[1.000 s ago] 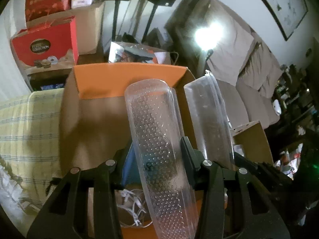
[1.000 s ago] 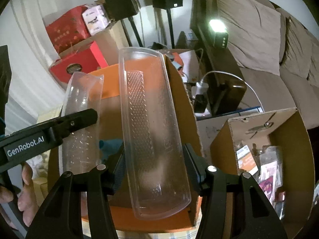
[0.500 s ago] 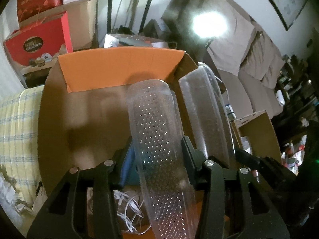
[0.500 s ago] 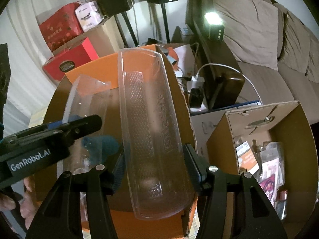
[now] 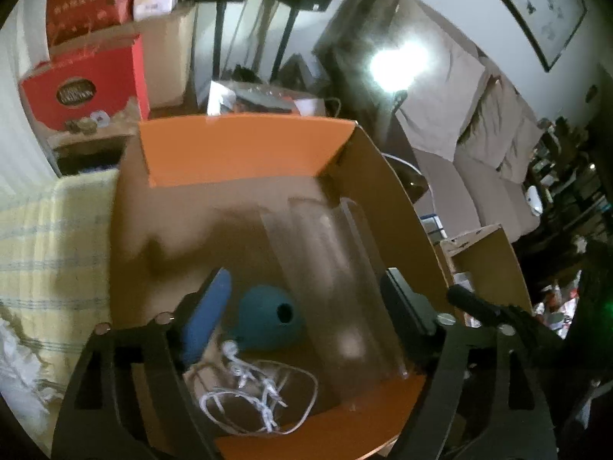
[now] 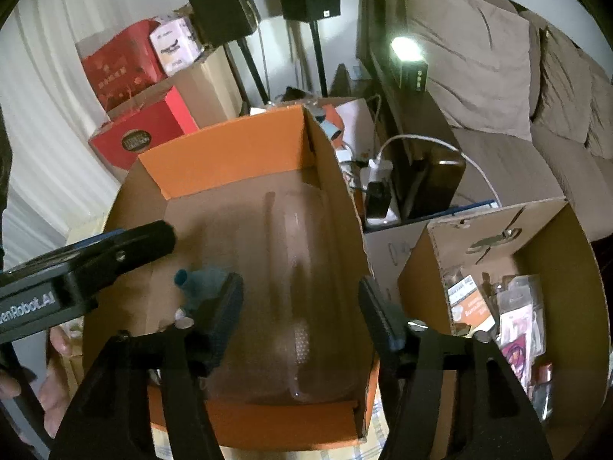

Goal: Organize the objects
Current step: 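Lower both clear trays into the box and open both tools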

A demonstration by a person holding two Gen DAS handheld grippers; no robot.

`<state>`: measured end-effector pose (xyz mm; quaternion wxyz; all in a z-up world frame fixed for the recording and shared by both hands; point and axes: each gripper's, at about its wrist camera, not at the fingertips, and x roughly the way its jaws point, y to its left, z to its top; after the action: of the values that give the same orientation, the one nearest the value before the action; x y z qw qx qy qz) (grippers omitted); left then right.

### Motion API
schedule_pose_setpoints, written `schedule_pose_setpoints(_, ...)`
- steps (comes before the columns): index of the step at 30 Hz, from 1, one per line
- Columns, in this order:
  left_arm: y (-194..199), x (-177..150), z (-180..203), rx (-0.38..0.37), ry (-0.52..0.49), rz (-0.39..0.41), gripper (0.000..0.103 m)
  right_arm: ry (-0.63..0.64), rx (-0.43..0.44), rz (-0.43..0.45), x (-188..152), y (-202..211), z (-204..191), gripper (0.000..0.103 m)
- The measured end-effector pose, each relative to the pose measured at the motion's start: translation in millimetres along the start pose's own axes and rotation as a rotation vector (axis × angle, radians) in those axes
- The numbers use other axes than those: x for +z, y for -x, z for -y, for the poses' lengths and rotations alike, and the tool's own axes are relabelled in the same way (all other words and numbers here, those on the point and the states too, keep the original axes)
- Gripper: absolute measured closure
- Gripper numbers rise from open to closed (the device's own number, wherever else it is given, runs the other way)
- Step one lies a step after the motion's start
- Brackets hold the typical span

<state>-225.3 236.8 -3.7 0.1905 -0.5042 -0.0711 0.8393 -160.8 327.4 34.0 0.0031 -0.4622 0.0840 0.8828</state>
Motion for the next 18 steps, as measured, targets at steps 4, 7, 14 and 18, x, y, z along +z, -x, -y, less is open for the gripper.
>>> schedule_pose_setpoints(4, 16.3, -3.8, -4.9, 0.028, -0.027, 0.031, 0.013, 0.004, -0.005, 0.028, 2.7, 10.9, -2.5, 0.023)
schedule_pose_setpoints(7, 28.6, -8.8, -9.3, 0.061, -0.052, 0.061, 0.009, -0.003, 0.015, 0.044, 3.5, 18.5, -4.6, 0.019)
schedule_pose_setpoints(14, 57.2, -18.2, -28.2, 0.124, -0.070, 0.129, 0.001, 0.032, 0.023, 0.065, 3.1, 30.6, -24.2, 0.015)
schedule_pose_setpoints(18, 71.8, -23.2, -41.2, 0.158, -0.081, 0.158, 0.001, 0.047, 0.039, 0.076, 3.0, 34.9, -36.1, 0.012)
